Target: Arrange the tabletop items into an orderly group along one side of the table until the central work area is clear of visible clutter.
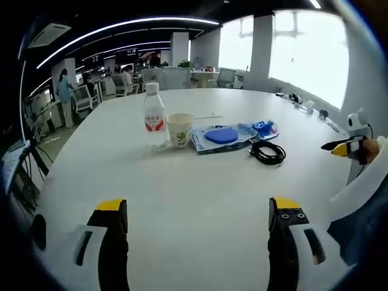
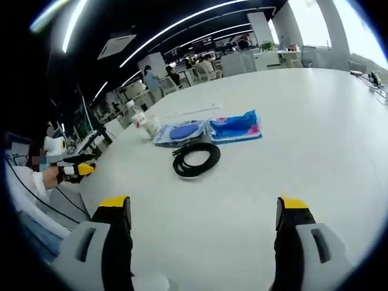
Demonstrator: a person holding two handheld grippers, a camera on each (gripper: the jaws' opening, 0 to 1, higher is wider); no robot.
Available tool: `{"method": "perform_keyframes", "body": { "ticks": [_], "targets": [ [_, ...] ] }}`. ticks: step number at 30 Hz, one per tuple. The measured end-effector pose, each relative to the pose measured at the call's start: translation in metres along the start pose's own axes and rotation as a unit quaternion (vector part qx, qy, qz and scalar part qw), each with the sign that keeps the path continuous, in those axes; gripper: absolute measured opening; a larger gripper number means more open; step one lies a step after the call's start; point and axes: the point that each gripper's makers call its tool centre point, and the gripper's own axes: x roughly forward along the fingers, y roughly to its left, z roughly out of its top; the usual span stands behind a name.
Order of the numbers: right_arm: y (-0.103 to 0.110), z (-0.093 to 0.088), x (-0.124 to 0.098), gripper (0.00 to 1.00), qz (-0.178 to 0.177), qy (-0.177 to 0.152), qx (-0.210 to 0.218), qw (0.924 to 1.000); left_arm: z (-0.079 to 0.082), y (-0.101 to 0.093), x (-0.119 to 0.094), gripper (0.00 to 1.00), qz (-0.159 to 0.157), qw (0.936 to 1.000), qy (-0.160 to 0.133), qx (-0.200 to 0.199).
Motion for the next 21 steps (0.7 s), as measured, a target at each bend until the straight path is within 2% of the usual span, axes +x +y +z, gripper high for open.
{"method": "perform_keyframes", "body": {
  "ticks": [5,13,21],
  "targets": [
    [-0.0002,-0.0025,-0.0013,0.99,0.0,0.003,0.005,1.0,0.0037,-0.0016,-0.0008,1.0,-0.002,1.0,-0.007,-0.005],
    [-0.0004,-0.0019,-0.0024,0.99,0.004,-0.003,0.021,0.9998,-0.004,-0.006,-0.0014,1.0,-0.01,0.9999,0.005,-0.005],
    [0.0053,0.0022,0.0032,0.98,0.009,0.001,0.014,0.9999,-0.0033,0.0025,-0.0054,1.0,-0.006,0.9999,-0.001,-0.011]
  ]
}}
